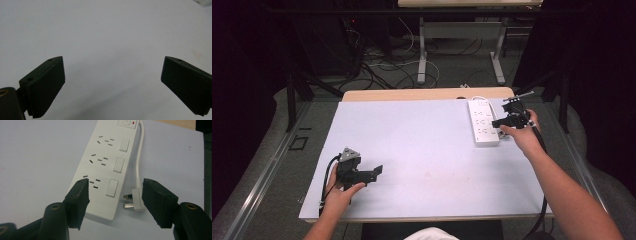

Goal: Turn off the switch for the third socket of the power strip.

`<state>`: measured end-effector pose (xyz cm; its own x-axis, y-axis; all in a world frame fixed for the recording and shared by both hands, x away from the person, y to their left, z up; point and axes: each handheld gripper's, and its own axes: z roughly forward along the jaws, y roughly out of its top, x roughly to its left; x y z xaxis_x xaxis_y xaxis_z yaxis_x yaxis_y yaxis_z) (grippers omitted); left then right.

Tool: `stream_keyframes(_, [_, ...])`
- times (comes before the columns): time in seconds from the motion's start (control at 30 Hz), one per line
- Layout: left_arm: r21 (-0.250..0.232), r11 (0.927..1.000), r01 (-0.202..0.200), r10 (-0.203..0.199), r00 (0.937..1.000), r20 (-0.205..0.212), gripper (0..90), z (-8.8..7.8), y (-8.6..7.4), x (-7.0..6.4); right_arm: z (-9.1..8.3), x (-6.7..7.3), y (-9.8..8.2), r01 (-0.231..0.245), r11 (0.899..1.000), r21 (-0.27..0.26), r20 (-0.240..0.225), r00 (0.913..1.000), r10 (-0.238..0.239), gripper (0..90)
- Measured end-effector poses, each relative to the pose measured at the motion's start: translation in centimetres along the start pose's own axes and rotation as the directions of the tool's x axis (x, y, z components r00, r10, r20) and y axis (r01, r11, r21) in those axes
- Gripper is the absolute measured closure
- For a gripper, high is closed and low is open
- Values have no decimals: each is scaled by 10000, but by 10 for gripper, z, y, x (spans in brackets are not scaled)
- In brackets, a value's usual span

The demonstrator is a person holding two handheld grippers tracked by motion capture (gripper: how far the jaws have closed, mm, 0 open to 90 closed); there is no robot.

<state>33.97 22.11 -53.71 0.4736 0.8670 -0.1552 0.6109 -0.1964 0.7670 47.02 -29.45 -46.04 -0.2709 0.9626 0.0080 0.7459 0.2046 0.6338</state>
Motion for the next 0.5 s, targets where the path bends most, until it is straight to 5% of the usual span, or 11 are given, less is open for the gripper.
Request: stream_keyframes(0.5, [0, 10000, -4, 4, 10000, -7, 53, 0, 0, 0, 17, -7, 5, -700, 9973, 237, 1, 9975, 700, 529])
